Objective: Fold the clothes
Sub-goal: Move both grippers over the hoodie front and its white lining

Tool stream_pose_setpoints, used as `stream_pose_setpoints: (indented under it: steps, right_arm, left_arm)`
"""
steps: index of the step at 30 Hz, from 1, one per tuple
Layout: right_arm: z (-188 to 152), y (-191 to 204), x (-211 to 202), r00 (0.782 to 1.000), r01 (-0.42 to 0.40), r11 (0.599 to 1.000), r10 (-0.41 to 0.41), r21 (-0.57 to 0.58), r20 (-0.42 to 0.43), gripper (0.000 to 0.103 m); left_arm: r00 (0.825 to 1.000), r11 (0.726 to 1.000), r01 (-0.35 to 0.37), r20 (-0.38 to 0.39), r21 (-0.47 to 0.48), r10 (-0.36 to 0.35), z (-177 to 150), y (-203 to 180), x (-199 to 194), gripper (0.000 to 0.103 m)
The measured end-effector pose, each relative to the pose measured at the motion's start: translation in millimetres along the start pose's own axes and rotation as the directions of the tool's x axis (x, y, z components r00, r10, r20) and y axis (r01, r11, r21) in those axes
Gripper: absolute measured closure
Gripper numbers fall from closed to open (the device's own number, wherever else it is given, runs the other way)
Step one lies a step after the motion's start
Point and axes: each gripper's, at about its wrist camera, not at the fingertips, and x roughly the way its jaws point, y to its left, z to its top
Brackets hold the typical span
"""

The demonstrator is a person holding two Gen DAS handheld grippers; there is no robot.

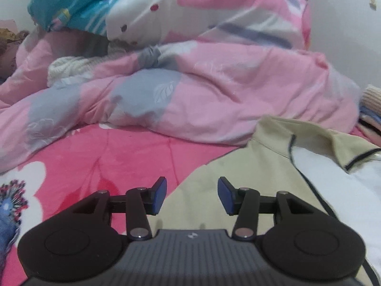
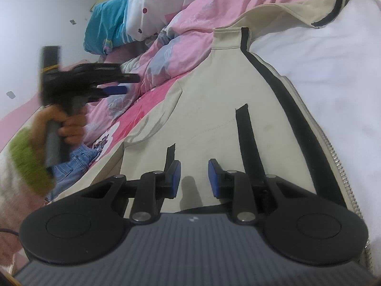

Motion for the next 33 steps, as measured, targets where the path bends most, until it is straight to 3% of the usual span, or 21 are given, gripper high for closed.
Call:
stream_pose_setpoints:
  steps: [8, 14, 18, 22, 25, 29, 31, 33]
  right_arm:
    - [1, -4, -5, 1.0, -0.02, 0.999, 0.019, 0.028, 0.01, 0.077]
    - [-2, 7, -40, 0.999, -0.045, 0.999, 0.045, 0.023, 0.019, 0.075]
    - [-8, 6, -67, 1.0, 0.02, 1.0, -0.02, -0.017, 0.004, 0.075]
    - [-13, -13, -94, 0.983, 0.184, 0.983, -0.184, -0.026, -0.001, 0.078]
    - [-13, -25, -121, 0.986, 0.166, 0.984, -0.167, 0.064, 0.023, 0.078]
    - [-19, -6, -142, 0.984, 0.175, 0.984, -0.174, -0.023, 0.049, 0.076]
    - [-26, 0, -145, 0.992, 0.127, 0.991, -0.126, -0.043, 0.022, 0.076]
    - [-33, -1, -142, 0.987, 0.158, 0.986, -0.159, -0.058, -0.011, 0.076]
  left_arm:
    - [0.994, 0.992, 0.106, 0.007, 0.063, -0.106, -48, -21, -81, 0.054]
    - [0.982, 0.975, 0.188, -0.035, 0.119, -0.185, -90, -45, -109, 0.053]
    - [0.97, 0.958, 0.234, -0.103, 0.164, -0.219, -121, -68, -104, 0.053]
    - [0.961, 0.951, 0.239, -0.19, 0.197, -0.202, -147, -84, -88, 0.055]
    - [0.962, 0.95, 0.246, -0.172, 0.194, -0.214, -142, -81, -91, 0.055]
    - [0.97, 0.945, 0.241, -0.08, 0.22, -0.229, -117, -79, -102, 0.053]
    - [0.967, 0.937, 0.254, -0.072, 0.239, -0.244, -106, -86, -101, 0.051]
    - [0.958, 0.923, 0.288, -0.096, 0.255, -0.272, -104, -99, -94, 0.05]
